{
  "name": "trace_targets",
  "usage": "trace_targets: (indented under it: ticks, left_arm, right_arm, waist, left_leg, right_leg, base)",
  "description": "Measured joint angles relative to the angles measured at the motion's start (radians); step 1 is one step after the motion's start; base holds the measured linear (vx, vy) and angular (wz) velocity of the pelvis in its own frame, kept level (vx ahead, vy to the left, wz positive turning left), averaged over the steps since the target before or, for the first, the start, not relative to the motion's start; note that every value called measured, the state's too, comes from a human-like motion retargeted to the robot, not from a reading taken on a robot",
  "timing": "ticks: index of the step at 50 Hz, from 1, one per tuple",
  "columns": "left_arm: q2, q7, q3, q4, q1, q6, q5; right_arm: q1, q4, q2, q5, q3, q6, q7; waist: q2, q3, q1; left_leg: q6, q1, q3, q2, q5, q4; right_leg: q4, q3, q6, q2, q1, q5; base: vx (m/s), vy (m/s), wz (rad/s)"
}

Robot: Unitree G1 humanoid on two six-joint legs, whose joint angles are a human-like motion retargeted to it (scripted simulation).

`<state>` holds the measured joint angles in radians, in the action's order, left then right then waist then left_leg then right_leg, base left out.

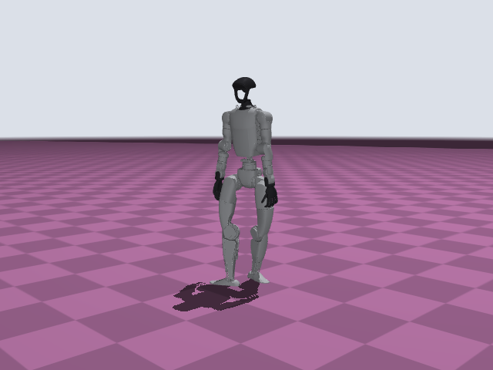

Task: In place motions

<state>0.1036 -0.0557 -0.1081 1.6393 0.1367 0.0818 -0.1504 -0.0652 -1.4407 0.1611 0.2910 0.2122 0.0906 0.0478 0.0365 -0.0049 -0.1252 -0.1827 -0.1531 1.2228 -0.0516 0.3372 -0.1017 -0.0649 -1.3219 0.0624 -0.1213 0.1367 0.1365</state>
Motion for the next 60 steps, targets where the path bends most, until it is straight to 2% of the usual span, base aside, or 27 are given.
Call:
trace_targets:
  ticks: [5, 8, 11, 13, 15, 17, 18, 19, 23, 27, 28, 30, 35, 38, 40, 42, 43, 46, 48, 54, 60]
  left_arm:
    - [0.007, 0.024, 0.021, -0.033, -0.01, -0.006, -0.006]
    - [0.0, 0.028, 0.032, -0.039, -0.027, -0.007, 0.005]
    - [-0.021, 0.03, 0.04, -0.039, -0.041, -0.006, 0.021]
    - [-0.037, 0.017, 0.041, -0.043, -0.05, -0.011, 0.029]
    - [-0.044, -0.003, 0.034, -0.057, -0.056, -0.015, 0.022]
    - [-0.044, -0.006, 0.02, -0.08, -0.059, -0.012, 0.003]
    - [-0.042, -0.002, 0.011, -0.091, -0.061, -0.012, -0.004]
    - [-0.039, 0.003, 0.003, -0.098, -0.061, -0.013, -0.006]
    - [-0.034, 0.011, 0.006, -0.104, -0.055, -0.021, 0.019]
    - [-0.032, 0.008, 0.041, -0.08, -0.053, -0.03, 0.064]
    - [-0.031, 0.009, 0.048, -0.068, -0.054, -0.029, 0.071]
    - [-0.032, 0.014, 0.057, -0.043, -0.058, -0.024, 0.077]
    - [-0.032, 0.036, 0.064, 0.006, -0.066, 0.017, 0.06]
    - [-0.034, 0.046, 0.056, 0.008, -0.076, 0.019, 0.045]
    - [-0.041, 0.051, 0.05, 0.004, -0.087, 0.019, 0.038]
    - [-0.048, 0.046, 0.047, 0.002, -0.094, 0.019, 0.035]
    - [-0.052, 0.042, 0.052, 0.003, -0.092, 0.021, 0.033]
    - [-0.057, 0.041, 0.062, -0.002, -0.081, 0.022, 0.038]
    - [-0.053, 0.037, 0.06, -0.015, -0.072, 0.014, 0.037]
    - [-0.046, 0.019, 0.053, -0.029, -0.073, -0.009, 0.04]
    - [-0.043, 0.001, 0.063, 0.006, -0.063, 0.013, 0.076]
  right_arm:
    - [0.002, -0.039, -0.025, -0.02, -0.003, 0.016, -0.001]
    - [0.026, -0.055, -0.035, -0.016, 0.014, 0.022, 0.002]
    - [0.054, -0.072, -0.034, -0.013, 0.036, 0.028, -0.003]
    - [0.072, -0.097, -0.027, -0.015, 0.047, 0.033, -0.013]
    - [0.083, -0.13, -0.019, -0.024, 0.051, 0.042, -0.019]
    - [0.081, -0.159, -0.012, -0.03, 0.049, 0.053, -0.015]
    - [0.078, -0.167, -0.011, -0.027, 0.044, 0.058, -0.009]
    - [0.072, -0.166, -0.011, -0.018, 0.036, 0.065, -0.002]
    - [0.025, -0.107, -0.021, 0.066, -0.015, 0.079, 0.036]
    - [-0.037, 0.003, -0.031, 0.157, -0.096, 0.061, 0.082]
    - [-0.049, 0.031, -0.035, 0.175, -0.114, 0.054, 0.093]
    - [-0.065, 0.08, -0.042, 0.198, -0.141, 0.041, 0.107]
    - [-0.07, 0.134, -0.059, 0.193, -0.168, 0.02, 0.113]
    - [-0.056, 0.107, -0.061, 0.181, -0.159, 0.029, 0.107]
    - [-0.04, 0.063, -0.052, 0.182, -0.148, 0.037, 0.102]
    - [-0.023, 0.01, -0.034, 0.2, -0.136, 0.05, 0.097]
    - [-0.018, -0.02, -0.026, 0.213, -0.131, 0.062, 0.091]
    - [0.004, -0.089, -0.016, 0.22, -0.115, 0.101, 0.046]
    - [0.022, -0.142, -0.007, 0.194, -0.093, 0.124, 0.014]
    - [0.09, -0.218, 0.002, 0.127, -0.01, 0.165, 0.007]
    - [0.105, -0.138, -0.018, 0.139, 0.001, 0.149, 0.018]
  waist:
    - [-0.022, -0.029, 0.04]
    - [0.0, -0.065, 0.012]
    - [0.019, -0.1, -0.019]
    - [0.007, -0.124, -0.039]
    - [-0.04, -0.135, -0.024]
    - [-0.113, -0.121, 0.035]
    - [-0.143, -0.108, 0.072]
    - [-0.16, -0.095, 0.109]
    - [-0.161, -0.04, 0.194]
    - [-0.147, -0.002, 0.177]
    - [-0.14, 0.005, 0.172]
    - [-0.129, 0.01, 0.155]
    - [-0.096, 0.013, 0.155]
    - [-0.066, 0.021, 0.178]
    - [-0.051, 0.015, 0.19]
    - [-0.037, 0.002, 0.154]
    - [-0.024, -0.003, 0.13]
    - [-0.027, -0.009, 0.085]
    - [-0.033, -0.006, 0.092]
    - [-0.04, -0.057, 0.138]
    - [-0.038, -0.045, 0.102]
  left_leg:
    - [-0.016, -0.059, 0.053, 0.032, -0.06, -0.03]
    - [-0.013, -0.091, 0.044, 0.038, -0.099, -0.025]
    - [0.019, -0.124, 0.024, 0.04, -0.158, -0.029]
    - [0.095, -0.148, -0.022, 0.036, -0.23, -0.068]
    - [0.216, -0.164, -0.091, 0.038, -0.304, -0.151]
    - [0.363, -0.15, -0.198, 0.027, -0.348, -0.314]
    - [0.414, -0.125, -0.256, 0.007, -0.366, -0.419]
    - [0.427, -0.087, -0.317, -0.018, -0.368, -0.52]
    - [0.391, 0.125, -0.596, -0.06, -0.349, -0.784]
    - [0.443, 0.213, -0.642, -0.137, -0.26, -0.805]
    - [0.443, 0.23, -0.654, -0.151, -0.239, -0.785]
    - [0.437, 0.282, -0.716, -0.123, -0.219, -0.705]
    - [0.343, 0.299, -0.845, -0.055, -0.217, -0.364]
    - [0.242, 0.286, -1.111, 0.038, -0.307, -0.169]
    - [0.241, 0.262, -1.211, 0.094, -0.481, -0.057]
    - [0.252, 0.231, -1.167, 0.079, -0.42, -0.047]
    - [0.255, 0.218, -1.101, 0.055, -0.426, -0.032]
    - [0.258, 0.211, -1.175, 0.089, -0.425, -0.032]
    - [0.265, 0.202, -1.169, 0.098, -0.415, -0.034]
    - [0.291, 0.186, -1.136, 0.122, -0.392, 0.001]
    - [0.315, 0.172, -1.105, 0.133, -0.376, 0.015]
  right_leg:
    - [-0.05, 0.13, 0.077, 0.006, 0.036, -0.018]
    - [-0.104, 0.213, 0.071, 0.007, 0.051, 0.015]
    - [-0.129, 0.279, 0.05, 0.009, 0.049, 0.05]
    - [-0.122, 0.32, 0.04, -0.007, 0.035, 0.061]
    - [-0.11, 0.368, 0.032, -0.048, 0.012, 0.06]
    - [-0.108, 0.448, 0.03, -0.104, -0.01, 0.055]
    - [-0.102, 0.49, 0.031, -0.122, -0.021, 0.049]
    - [-0.091, 0.527, 0.035, -0.124, -0.03, 0.039]
    - [-0.026, 0.628, 0.057, -0.071, -0.059, -0.017]
    - [0.0, 0.672, 0.064, -0.047, -0.074, -0.044]
    - [0.002, 0.686, 0.065, -0.038, -0.077, -0.047]
    - [0.008, 0.704, 0.059, -0.038, -0.078, -0.061]
    - [0.009, 0.771, 0.062, 0.009, -0.087, -0.072]
    - [0.002, 0.816, 0.064, 0.051, -0.112, -0.067]
    - [-0.011, 0.85, 0.06, 0.067, -0.13, -0.055]
    - [-0.022, 0.836, 0.048, 0.064, -0.148, -0.041]
    - [-0.021, 0.822, 0.045, 0.075, -0.159, -0.036]
    - [-0.01, 0.804, 0.035, 0.071, -0.186, -0.029]
    - [-0.006, 0.815, 0.028, 0.064, -0.201, -0.028]
    - [-0.018, 0.849, 0.012, 0.049, -0.18, -0.025]
    - [-0.042, 0.894, -0.004, 0.039, -0.16, -0.027]
  base:
    - [0.0, -0.15, -2.6]
    - [0.2, -0.21, -1.22]
    - [0.27, -0.15, -0.69]
    - [0.33, -0.2, -0.48]
    - [0.34, -0.15, -1.02]
    - [0.34, -0.21, -1.76]
    - [0.29, -0.18, -2.12]
    - [0.24, -0.15, -2.26]
    - [0.11, -0.17, -1.92]
    - [0.06, -0.12, -1.29]
    - [0.07, -0.05, -1.25]
    - [0.04, 0.03, -1.04]
    - [0.14, 0.0, -1.08]
    - [0.24, 0.03, -1.02]
    - [0.31, 0.08, -0.66]
    - [0.34, 0.13, 0.2]
    - [0.26, 0.11, 0.45]
    - [0.16, 0.08, 0.29]
    - [0.17, 0.08, -0.3]
    - [0.21, 0.05, -0.41]
    - [0.08, 0.0, -0.31]
